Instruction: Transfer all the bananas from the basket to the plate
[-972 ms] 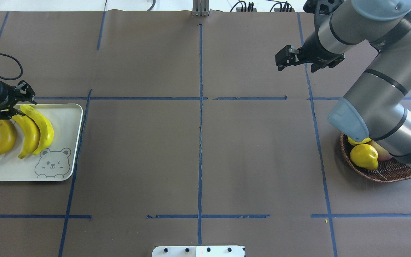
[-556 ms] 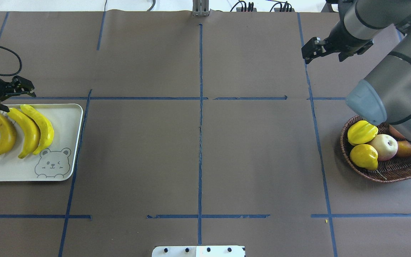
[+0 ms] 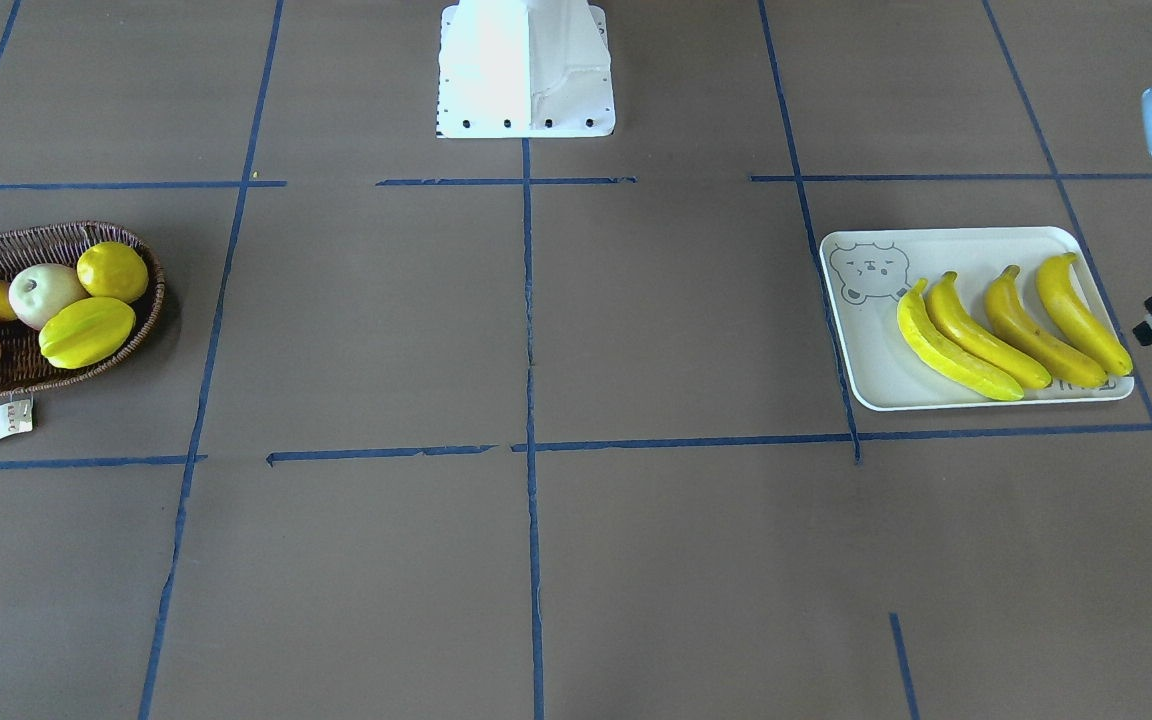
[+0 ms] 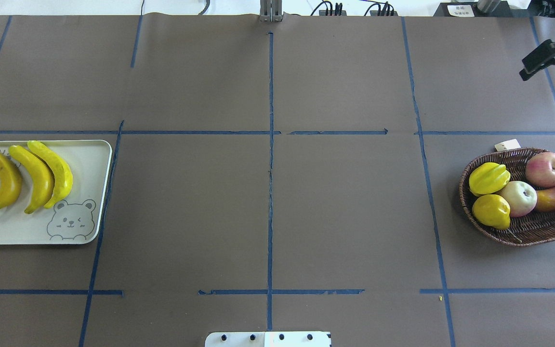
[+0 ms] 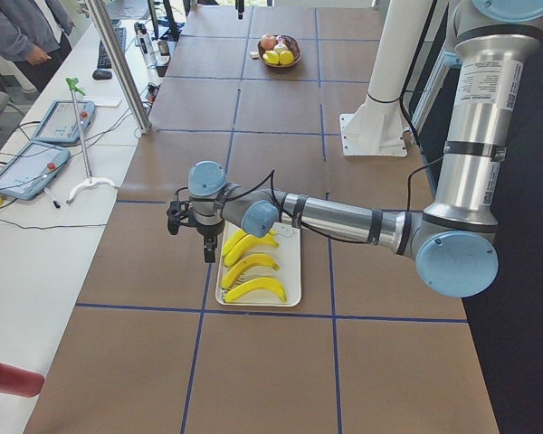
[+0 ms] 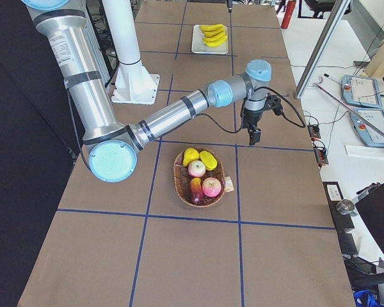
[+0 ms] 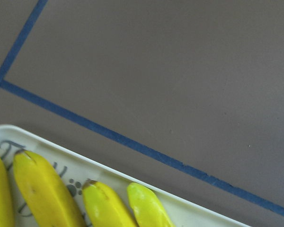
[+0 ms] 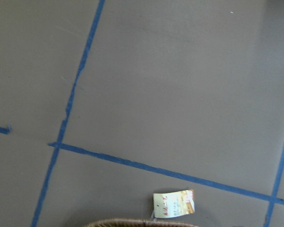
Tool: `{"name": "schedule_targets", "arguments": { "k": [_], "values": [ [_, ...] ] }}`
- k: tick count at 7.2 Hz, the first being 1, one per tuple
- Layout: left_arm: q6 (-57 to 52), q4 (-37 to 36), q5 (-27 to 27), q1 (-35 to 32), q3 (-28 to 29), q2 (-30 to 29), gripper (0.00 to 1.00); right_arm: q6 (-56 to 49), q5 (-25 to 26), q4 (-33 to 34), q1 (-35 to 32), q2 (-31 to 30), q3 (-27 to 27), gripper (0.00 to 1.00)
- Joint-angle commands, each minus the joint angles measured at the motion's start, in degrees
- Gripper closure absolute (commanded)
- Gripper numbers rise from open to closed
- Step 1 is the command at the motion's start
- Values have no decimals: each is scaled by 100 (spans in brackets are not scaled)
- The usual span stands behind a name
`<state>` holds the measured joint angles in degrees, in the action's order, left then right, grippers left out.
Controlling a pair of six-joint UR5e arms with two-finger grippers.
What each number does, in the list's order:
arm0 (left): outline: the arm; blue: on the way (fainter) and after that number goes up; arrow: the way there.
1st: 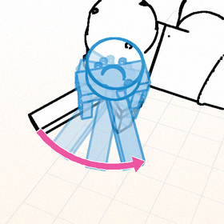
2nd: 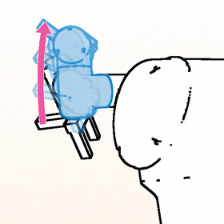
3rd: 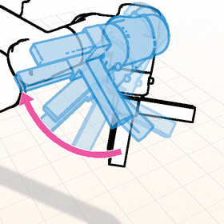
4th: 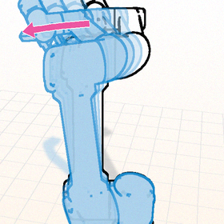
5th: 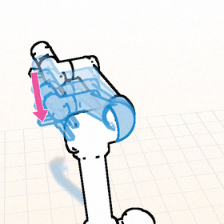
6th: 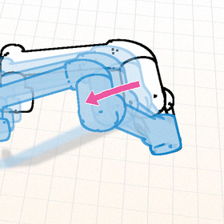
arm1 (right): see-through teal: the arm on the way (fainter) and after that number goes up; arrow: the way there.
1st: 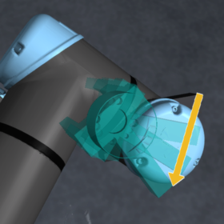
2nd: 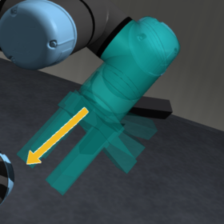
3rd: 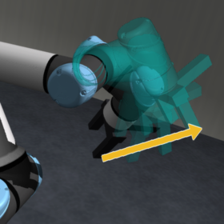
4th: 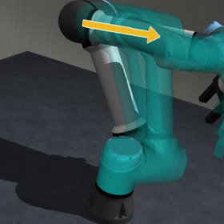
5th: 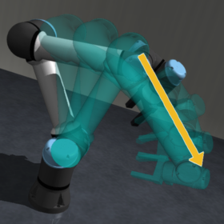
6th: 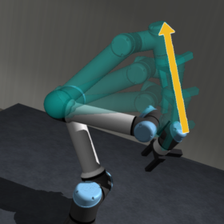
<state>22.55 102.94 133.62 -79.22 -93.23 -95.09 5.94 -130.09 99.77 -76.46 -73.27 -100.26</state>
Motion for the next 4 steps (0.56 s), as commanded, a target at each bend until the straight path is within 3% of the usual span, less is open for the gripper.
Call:
{"name": "schedule_targets", "arguments": {
  "k": [1, 2, 4],
  "values": [
    [-2256, -862, 41, -531, -12, 261, 0, -1241, -507, -10, -745, -580, 226, 1],
    [-2794, -968, 41, -568, -29, 463, 0, -1689, -517, -10, -974, -905, 226, 1],
    [-2870, -891, 120, -700, -29, 798, 0, -1728, -499, -19, -1038, -1346, 235, 1]
  ]
}}
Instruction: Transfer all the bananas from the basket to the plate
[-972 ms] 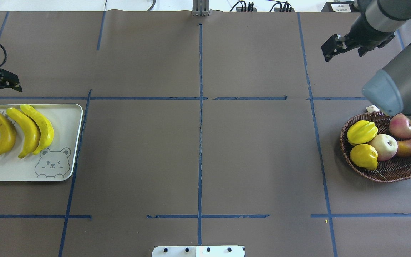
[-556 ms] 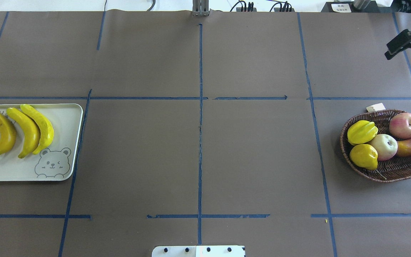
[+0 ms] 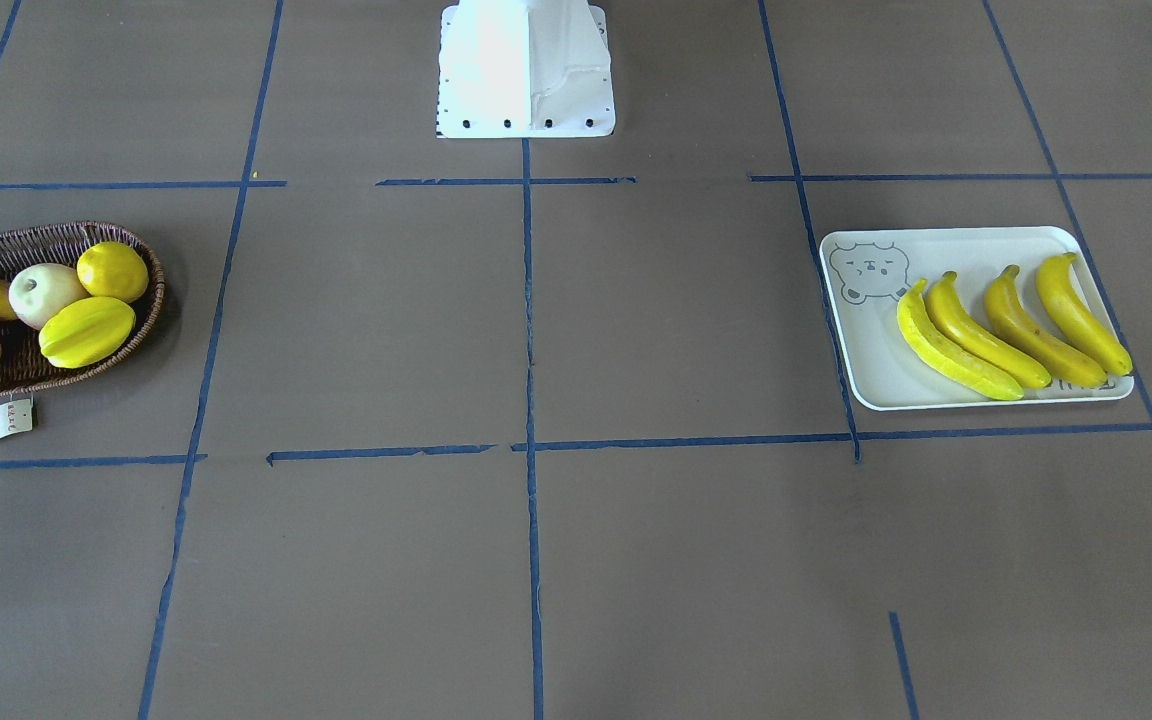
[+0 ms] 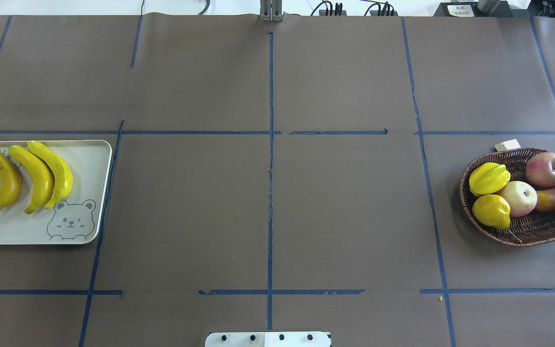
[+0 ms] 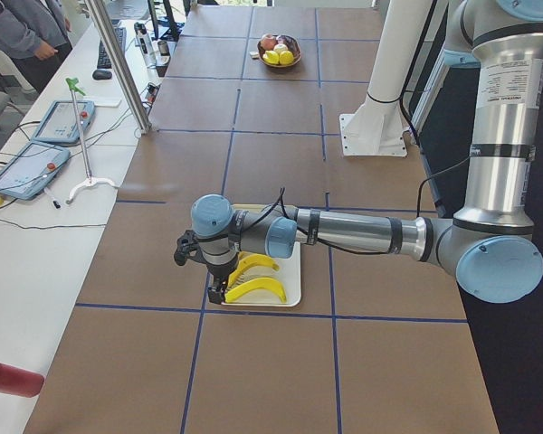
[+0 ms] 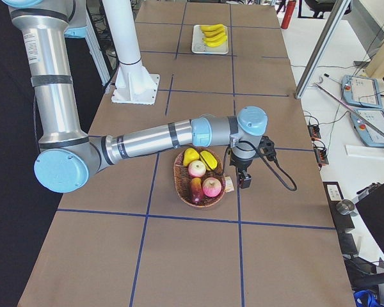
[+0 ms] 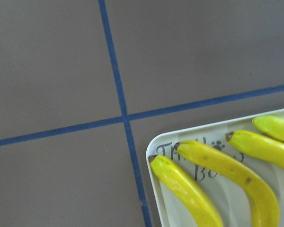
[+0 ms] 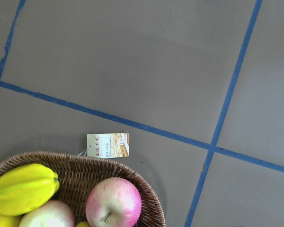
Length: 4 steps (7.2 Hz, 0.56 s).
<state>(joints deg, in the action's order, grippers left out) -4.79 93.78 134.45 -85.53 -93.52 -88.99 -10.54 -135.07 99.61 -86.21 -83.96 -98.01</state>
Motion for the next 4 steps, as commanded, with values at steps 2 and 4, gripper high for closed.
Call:
{"name": "schedule_targets", "arguments": {
  "k": [2, 4],
  "values": [
    [-294, -104, 46, -156, -200, 260, 0, 234, -11, -3, -80, -322, 89, 1],
    [-268, -237, 134, -209, -236, 400, 0, 351, -20, -12, -80, -428, 71, 1]
  ]
}}
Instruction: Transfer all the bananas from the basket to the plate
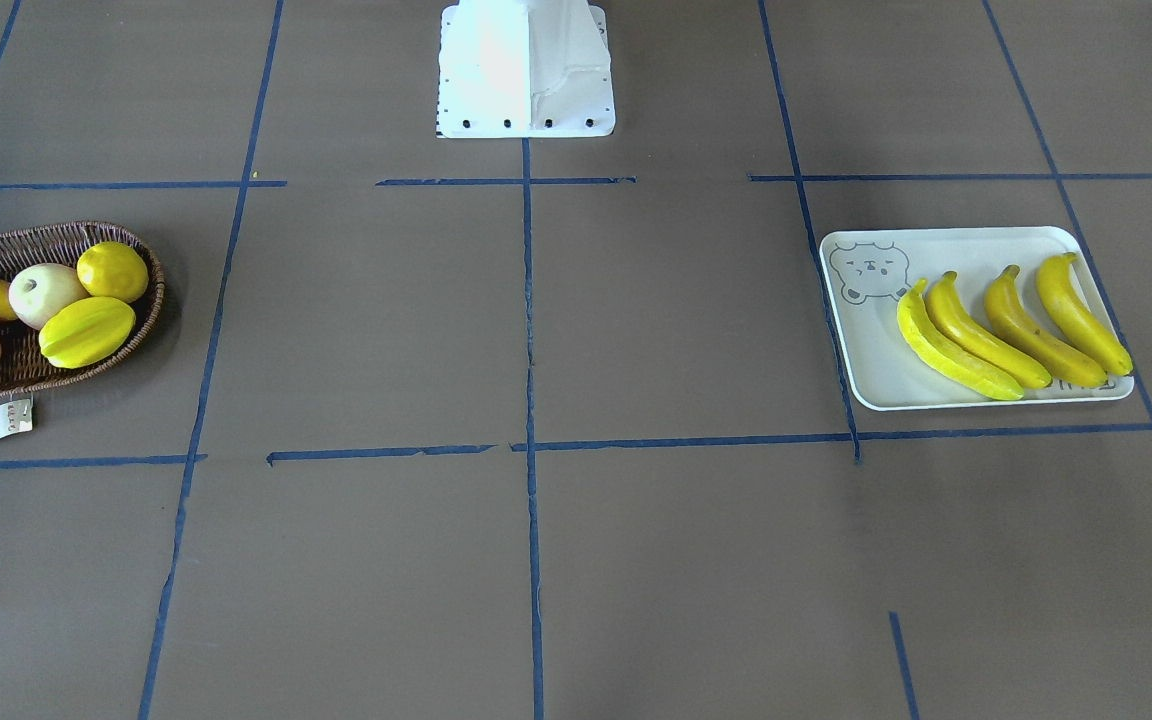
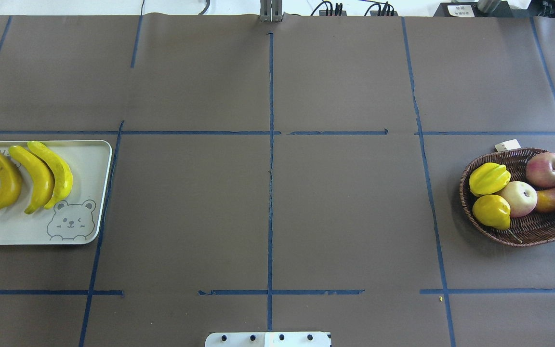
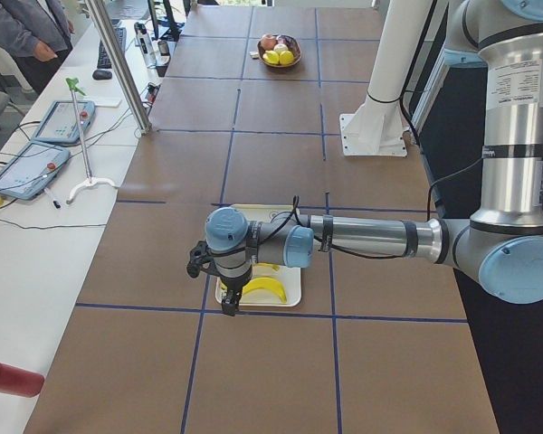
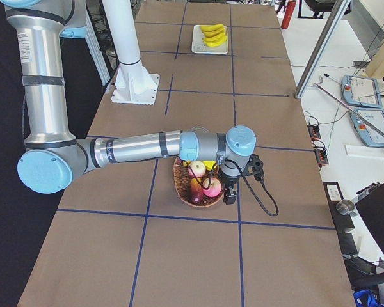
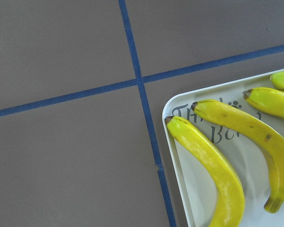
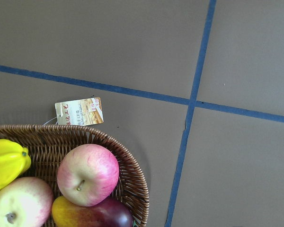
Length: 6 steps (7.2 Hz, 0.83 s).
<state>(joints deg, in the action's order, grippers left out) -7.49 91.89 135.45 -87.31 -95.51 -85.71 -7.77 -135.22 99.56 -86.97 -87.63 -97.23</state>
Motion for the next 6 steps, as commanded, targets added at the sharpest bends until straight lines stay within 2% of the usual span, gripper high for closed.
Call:
{"name": "schedule_targets", "arguments": {
  "k": [1, 4, 6],
  "values": [
    [-94, 13, 43, -40, -107, 168, 0, 74, -4, -7, -4, -70, -24, 1],
    [-42, -13, -45, -49, -371, 142, 0, 74, -13, -7, -4, -70, -33, 1],
    [-51, 13, -62, -67, -415, 160, 0, 74, -13, -320, -4, -209, -7, 1]
  ]
}}
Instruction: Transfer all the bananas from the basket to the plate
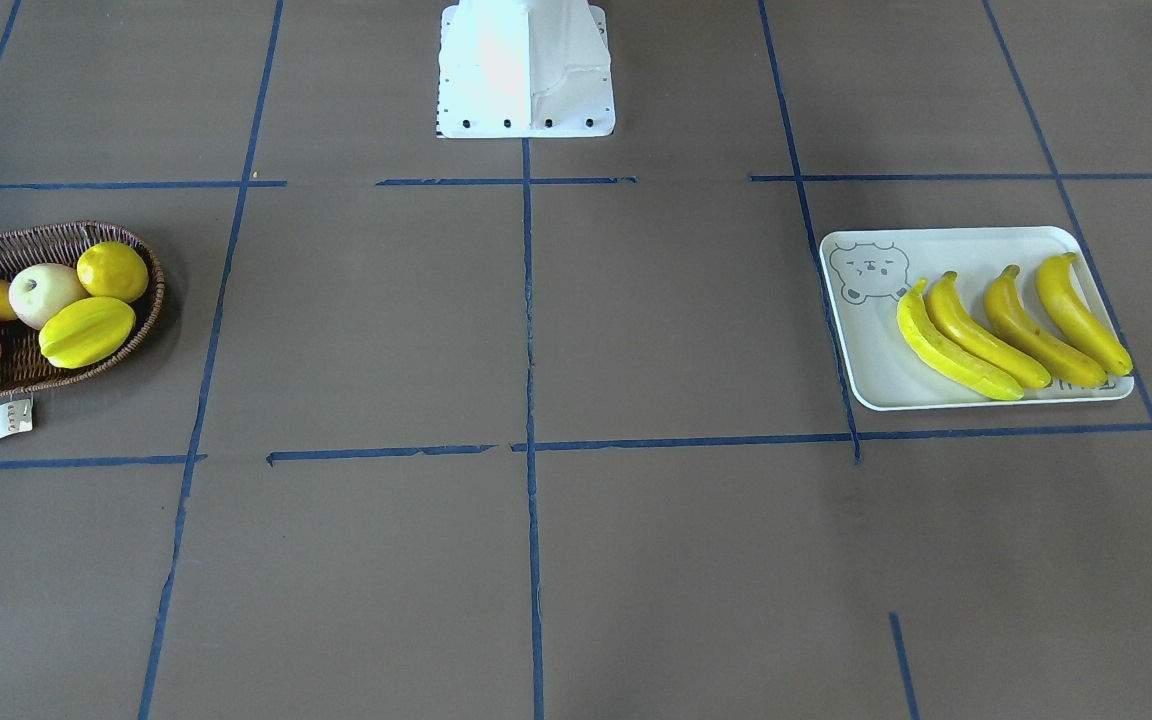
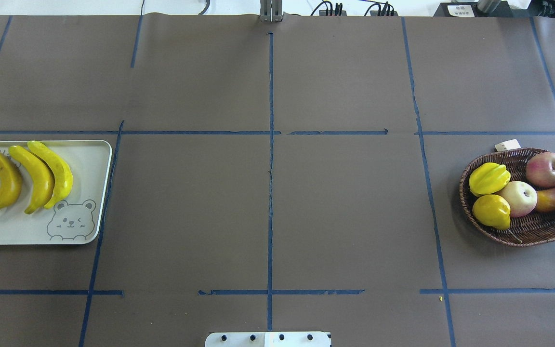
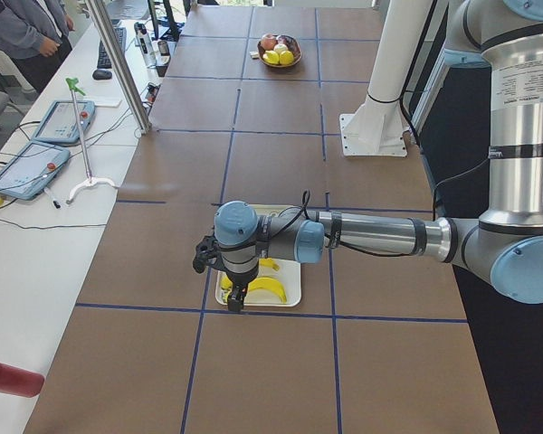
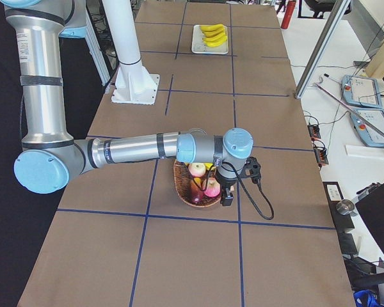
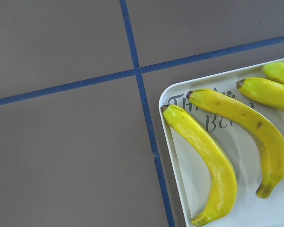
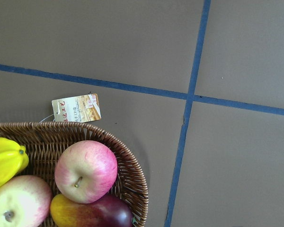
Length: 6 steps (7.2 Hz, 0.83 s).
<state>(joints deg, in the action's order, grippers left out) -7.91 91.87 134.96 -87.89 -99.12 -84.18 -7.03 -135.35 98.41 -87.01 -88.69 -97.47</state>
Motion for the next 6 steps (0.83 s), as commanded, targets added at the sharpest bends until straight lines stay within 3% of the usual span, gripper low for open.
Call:
{"name": "schedule_targets", "arguments": {
  "k": [1, 6],
  "values": [
    [26, -11, -14, -9, -46, 7, 0, 18, 0, -461, 0, -139, 104, 0],
    [493, -20, -13, -1, 34, 181, 0, 18, -9, -472, 0, -157, 96, 0]
  ]
}}
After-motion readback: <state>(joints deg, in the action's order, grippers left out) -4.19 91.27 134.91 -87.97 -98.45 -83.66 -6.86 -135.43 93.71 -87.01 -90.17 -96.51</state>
